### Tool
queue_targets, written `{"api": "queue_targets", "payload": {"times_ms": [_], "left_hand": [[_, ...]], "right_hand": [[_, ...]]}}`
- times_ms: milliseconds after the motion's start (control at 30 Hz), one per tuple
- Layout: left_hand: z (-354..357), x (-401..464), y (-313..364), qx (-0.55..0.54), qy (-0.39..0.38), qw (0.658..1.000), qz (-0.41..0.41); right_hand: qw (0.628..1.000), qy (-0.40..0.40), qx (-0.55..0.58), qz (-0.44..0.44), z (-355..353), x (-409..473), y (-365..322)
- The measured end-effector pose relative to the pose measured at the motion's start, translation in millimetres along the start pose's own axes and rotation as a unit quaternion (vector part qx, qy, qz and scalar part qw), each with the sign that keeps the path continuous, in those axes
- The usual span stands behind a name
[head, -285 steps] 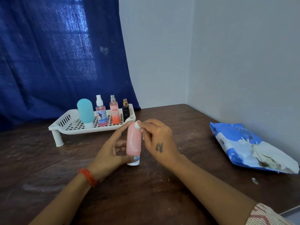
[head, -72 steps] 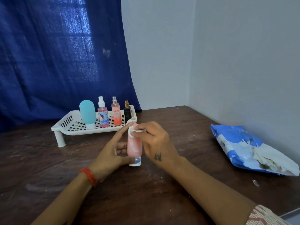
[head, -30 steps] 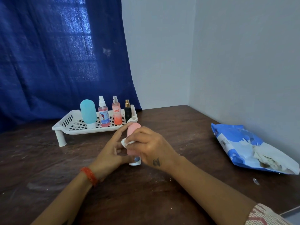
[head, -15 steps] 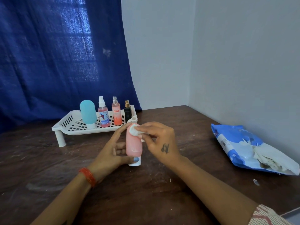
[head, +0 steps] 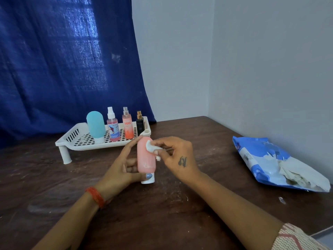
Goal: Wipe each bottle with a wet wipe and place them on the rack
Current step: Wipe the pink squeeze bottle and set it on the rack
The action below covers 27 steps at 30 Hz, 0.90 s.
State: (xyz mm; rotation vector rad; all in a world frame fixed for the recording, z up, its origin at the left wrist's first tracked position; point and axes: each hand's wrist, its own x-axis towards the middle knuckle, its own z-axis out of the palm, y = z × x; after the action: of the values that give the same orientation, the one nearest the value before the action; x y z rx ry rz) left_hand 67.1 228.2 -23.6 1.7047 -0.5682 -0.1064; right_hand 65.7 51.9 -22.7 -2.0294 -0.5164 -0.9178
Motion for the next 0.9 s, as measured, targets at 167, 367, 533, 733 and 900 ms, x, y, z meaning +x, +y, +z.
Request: {"api": "queue_targets", "payload": {"times_ms": [167, 367, 533, 733, 900], "left_hand": [[-1.0, 1.0, -0.4, -0.006, -0.005, 1.0, 0.001], [-0.7, 1.6, -1.3, 0.006, 0.002, 1.0, 0.001], [-0.4, 0.3, -0.3, 0.003, 0.004, 1.0, -0.003], [1.8, -0.4, 1.7, -0.002, 0.003, 1.0, 0.001], [1.4, 0.7, 1.3, 0.0, 0.006, 1.0, -0.004]], "right_hand": [[0.998, -0.044, 0.011, -0.043, -1.8, 0.5, -4.4], [0.996, -0.068, 0.034, 0.041, -4.8, 0.5, 2.3], [0.999, -0.022, 0.026, 0.041, -2.1, 1.3, -1.4], [0.995, -0.095, 0.03, 0.012, -5.7, 2.3, -1.7], [0.993, -0.101, 0.026, 0.046, -6.0, 1.8, 3.5]]}}
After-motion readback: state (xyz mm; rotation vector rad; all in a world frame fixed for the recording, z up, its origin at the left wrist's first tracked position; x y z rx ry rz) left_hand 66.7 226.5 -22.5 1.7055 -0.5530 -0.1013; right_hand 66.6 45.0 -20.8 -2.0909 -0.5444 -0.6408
